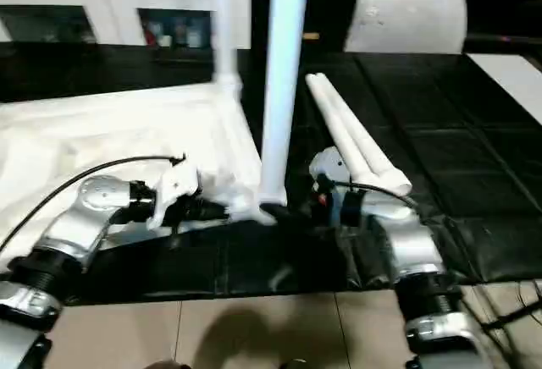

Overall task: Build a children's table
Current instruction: Rotate leg to tighten

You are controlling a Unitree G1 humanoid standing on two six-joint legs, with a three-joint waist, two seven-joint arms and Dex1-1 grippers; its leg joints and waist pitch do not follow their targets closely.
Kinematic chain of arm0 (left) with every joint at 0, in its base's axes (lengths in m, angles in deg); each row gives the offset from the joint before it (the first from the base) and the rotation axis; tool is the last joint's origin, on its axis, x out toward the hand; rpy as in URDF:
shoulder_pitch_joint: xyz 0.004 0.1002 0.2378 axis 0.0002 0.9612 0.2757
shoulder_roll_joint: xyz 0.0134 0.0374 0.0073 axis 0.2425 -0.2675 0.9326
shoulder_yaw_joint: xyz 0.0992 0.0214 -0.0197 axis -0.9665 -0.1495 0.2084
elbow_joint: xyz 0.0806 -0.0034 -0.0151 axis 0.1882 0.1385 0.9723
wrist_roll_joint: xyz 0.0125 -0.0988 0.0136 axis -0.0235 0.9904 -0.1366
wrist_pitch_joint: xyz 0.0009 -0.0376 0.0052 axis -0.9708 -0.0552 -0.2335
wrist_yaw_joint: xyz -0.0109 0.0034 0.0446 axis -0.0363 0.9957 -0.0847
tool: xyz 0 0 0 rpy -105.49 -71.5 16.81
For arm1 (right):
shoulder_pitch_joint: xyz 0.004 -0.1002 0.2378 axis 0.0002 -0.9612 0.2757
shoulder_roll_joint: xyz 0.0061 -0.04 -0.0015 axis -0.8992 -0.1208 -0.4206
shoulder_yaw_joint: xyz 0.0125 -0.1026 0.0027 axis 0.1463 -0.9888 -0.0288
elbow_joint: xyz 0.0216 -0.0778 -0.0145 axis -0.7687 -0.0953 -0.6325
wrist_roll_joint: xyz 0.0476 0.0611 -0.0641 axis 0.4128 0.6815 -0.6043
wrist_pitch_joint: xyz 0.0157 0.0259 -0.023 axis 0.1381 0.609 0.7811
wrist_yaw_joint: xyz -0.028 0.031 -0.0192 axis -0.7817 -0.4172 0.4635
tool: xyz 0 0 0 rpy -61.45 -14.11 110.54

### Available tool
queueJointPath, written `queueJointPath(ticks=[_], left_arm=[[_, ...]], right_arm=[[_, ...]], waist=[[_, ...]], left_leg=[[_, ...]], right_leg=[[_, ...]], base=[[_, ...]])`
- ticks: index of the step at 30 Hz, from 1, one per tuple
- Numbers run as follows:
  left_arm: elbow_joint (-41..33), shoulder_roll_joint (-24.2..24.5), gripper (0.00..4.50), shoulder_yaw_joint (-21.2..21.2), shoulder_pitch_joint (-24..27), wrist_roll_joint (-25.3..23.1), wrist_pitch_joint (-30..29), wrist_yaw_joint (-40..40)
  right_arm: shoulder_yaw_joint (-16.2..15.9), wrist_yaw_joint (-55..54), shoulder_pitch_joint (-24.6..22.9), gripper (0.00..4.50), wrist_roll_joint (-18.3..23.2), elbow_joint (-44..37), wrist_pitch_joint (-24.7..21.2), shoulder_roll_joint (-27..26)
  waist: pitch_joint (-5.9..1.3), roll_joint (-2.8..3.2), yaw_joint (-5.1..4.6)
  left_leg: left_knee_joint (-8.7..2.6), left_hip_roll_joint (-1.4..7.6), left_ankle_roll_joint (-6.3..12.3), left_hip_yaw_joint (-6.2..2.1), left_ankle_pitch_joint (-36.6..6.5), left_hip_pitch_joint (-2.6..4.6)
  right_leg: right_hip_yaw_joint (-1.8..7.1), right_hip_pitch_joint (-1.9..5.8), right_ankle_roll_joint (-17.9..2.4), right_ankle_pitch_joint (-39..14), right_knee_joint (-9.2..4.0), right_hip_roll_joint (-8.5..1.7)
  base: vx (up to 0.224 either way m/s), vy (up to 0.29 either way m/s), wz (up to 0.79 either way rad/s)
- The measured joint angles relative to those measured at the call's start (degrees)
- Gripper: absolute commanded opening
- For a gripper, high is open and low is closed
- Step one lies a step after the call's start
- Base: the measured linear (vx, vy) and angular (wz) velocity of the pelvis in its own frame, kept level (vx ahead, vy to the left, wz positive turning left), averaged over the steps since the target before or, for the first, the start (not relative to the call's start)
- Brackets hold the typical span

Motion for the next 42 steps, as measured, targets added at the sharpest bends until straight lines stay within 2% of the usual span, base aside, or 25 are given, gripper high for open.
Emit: queueJointPath(ticks=[2, 3, 5, 6, 8, 12, 14, 21, 27, 36, 38, 42], left_arm=[[0.4, 0.7, 0.0, -0.3, -0.6, -0.1, 0.4, -2.0], [1.0, 0.8, 0.0, -0.5, -0.9, 0.0, 0.5, -3.3], [1.1, 1.1, 0.0, -0.8, -1.0, 0.2, 0.8, -5.0], [1.3, 1.3, 0.0, -1.0, -1.0, 0.5, 1.1, -6.0], [1.5, 1.6, 0.0, -1.5, -1.3, 0.5, 1.9, -7.2], [2.2, 1.8, 0.0, -2.2, -2.1, 0.5, 2.7, -8.9], [2.4, 1.8, 0.0, -2.6, -2.2, 0.5, 3.2, -9.1], [3.2, 1.7, 0.0, -2.8, -2.7, 0.5, 4.3, -9.6], [3.7, 1.7, 0.0, -3.1, -2.9, 0.5, 4.7, -10.1], [4.1, 1.3, 0.0, -2.9, -3.0, 0.5, 4.9, -9.1], [4.2, 0.1, 0.0, -2.5, -3.0, 0.3, 3.0, -6.7], [4.9, -2.1, 0.0, -0.8, -3.8, -1.1, -2.9, 2.0]], right_arm=[[-0.3, 2.0, 0.7, 4.23, 0.5, 0.2, -0.5, 0.2], [-0.4, 3.3, 1.2, 3.87, 1.1, 0.6, -0.8, 0.6], [-0.5, 4.8, 1.7, 3.87, 1.4, 1.0, -1.1, 1.0], [-0.9, 5.7, 2.1, 3.68, 1.6, 1.5, -1.1, 1.2], [-1.5, 6.9, 2.7, 3.68, 1.7, 2.2, -1.1, 1.3], [-2.1, 9.2, 3.5, 3.32, 1.6, 3.3, -0.5, 1.8], [-2.1, 10.2, 3.8, 3.04, 1.6, 4.2, -0.5, 1.8], [-3.8, 12.2, 4.0, 2.55, 1.6, 4.3, -0.5, 2.0], [-3.9, 12.6, 4.0, 2.06, 1.6, 4.6, 0.1, 2.1], [-3.5, 12.1, 3.2, 1.95, 1.7, 3.8, -0.5, 2.1], [-3.1, 8.7, 2.4, 1.95, 1.5, 2.5, -2.3, 1.5], [-0.8, -4.8, 2.2, 1.93, -0.7, 1.7, -5.5, -2.8]], waist=[[0.01, -0.04, 0.17], [0.01, -0.09, 0.35], [0.01, -0.24, 0.64], [0.02, -0.32, 0.76], [0.06, -0.4, 0.92], [0.14, -0.6, 1.3], [0.17, -0.66, 1.4], [0.19, -0.73, 2.06], [0.16, -0.77, 2.32], [0.15, -0.77, 2.56], [0.15, -0.77, 2.6], [0.17, -0.81, 1.61]], left_leg=[[0.1, 0.0, -0.07, 0.0, 0.0, 0.02], [0.13, 0.0, -0.15, 0.0, -0.1, 0.04], [0.16, 0.0, -0.31, 0.0, -0.2, 0.04], [0.16, 0.0, -0.32, 0.0, -0.2, 0.04], [0.17, 0.0, -0.32, 0.0, -0.2, 0.03], [0.17, 0.0, -0.31, 0.0, -0.2, 0.02], [0.18, 0.0, -0.31, 0.0, -0.2, 0.02], [0.18, 0.02, -0.32, 0.0, -0.2, 0.04], [0.19, 0.02, -0.32, 0.01, -0.2, 0.05], [0.2, 0.01, -0.32, 0.0, -0.2, 0.1], [0.23, 0.01, -0.34, 0.0, -0.2, 0.22], [0.28, -0.01, -0.41, 0.0, 0.0, 0.71]], right_leg=[[0.02, 0.02, -0.1, 0.0, 0.04, -0.01], [0.02, 0.06, -0.1, 0.1, 0.04, -0.01], [0.02, 0.08, -0.1, 0.1, 0.04, -0.02], [0.02, 0.08, -0.1, 0.1, 0.03, -0.03], [0.02, 0.08, -0.1, 0.1, 0.04, -0.03], [0.0, 0.08, -0.1, 0.1, 0.05, -0.04], [0.01, 0.08, -0.1, 0.1, 0.05, -0.04], [0.0, 0.08, -0.1, 0.1, 0.08, -0.03], [0.01, 0.08, -0.1, 0.1, 0.1, -0.03], [0.01, 0.14, -0.1, 0.1, 0.11, -0.04], [0.01, 0.27, -0.1, 0.1, 0.12, -0.05], [0.05, 0.61, 0.0, 0.0, 0.07, -0.06]], base=[[0.0, 0.0, 0.0], [0.0, 0.0, 0.0], [0.0, 0.0, 0.0], [0.0, 0.0, 0.0], [0.0, 0.0, 0.0], [0.0, 0.0, 0.0], [0.0, 0.0, 0.0], [0.0, 0.0, 0.0], [0.0, 0.0, 0.0], [0.0, 0.0, 0.0], [0.0, 0.0, 0.0], [0.0, 0.0, 0.0]])
